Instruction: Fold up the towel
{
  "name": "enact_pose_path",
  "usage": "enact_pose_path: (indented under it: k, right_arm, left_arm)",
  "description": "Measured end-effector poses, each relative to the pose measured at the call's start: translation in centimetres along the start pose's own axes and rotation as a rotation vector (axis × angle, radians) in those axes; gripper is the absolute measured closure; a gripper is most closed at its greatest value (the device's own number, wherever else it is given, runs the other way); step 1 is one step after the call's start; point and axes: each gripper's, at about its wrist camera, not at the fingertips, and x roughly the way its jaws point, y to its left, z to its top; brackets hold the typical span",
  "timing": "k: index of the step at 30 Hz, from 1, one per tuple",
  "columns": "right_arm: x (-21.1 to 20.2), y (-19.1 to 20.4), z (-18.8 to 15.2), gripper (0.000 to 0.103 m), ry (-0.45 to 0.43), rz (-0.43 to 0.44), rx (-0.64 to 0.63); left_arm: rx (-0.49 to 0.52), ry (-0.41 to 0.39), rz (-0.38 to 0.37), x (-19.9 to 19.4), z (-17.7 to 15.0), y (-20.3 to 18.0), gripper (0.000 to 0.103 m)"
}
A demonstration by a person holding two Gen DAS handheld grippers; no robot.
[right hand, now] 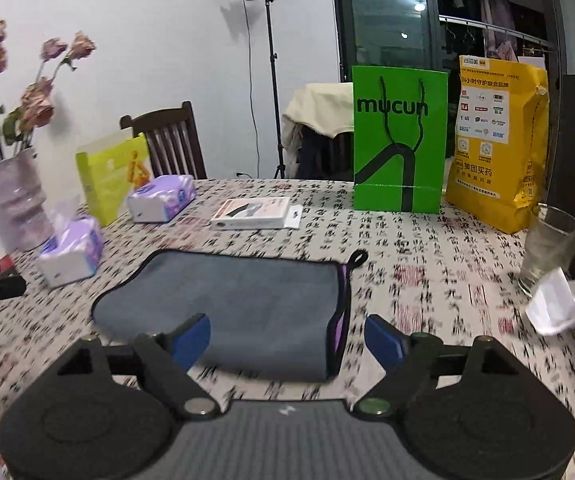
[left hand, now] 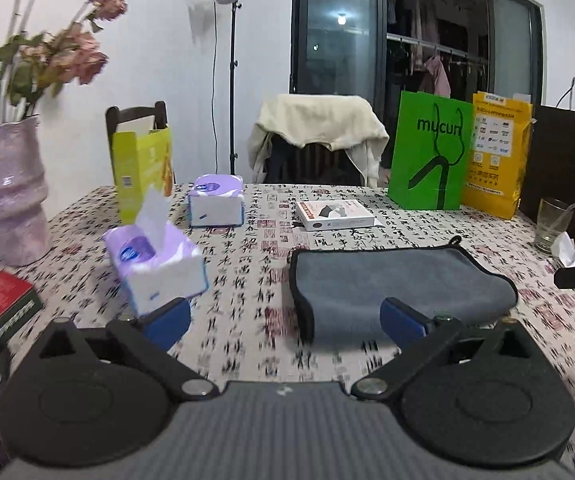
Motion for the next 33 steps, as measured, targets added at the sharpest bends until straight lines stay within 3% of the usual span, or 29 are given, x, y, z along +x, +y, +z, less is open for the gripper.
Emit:
enact_pose_path:
  k: [13,18,26,33]
  right_arm:
    - [-6.9,4.4,-6.9,0.015,-0.049,-0.007,-0.041]
    - [-10.1,6.2,-9.0,0.012,-0.115,-0.030,-0.089]
    - [-15.1,8.3,-13.2,0.009,-0.190,0.010,-0.070]
    - [-18.5,10.0,-18.1,0.003,-0.190,0.015,-0.035]
  left_arm:
    - [0.028,-0.083,-0.008,-8.0,-5.6,-0.9,0.000]
    - [0.004,-0.112,-0.006,-11.0,-8.5,-0.8,0.000]
    - [0.056,-0.199,0.049,-17.3,-12.4,-1.7,0.000]
    - [0.097,-0.184,0.030,-20.9,-15.6,-3.0,0.000]
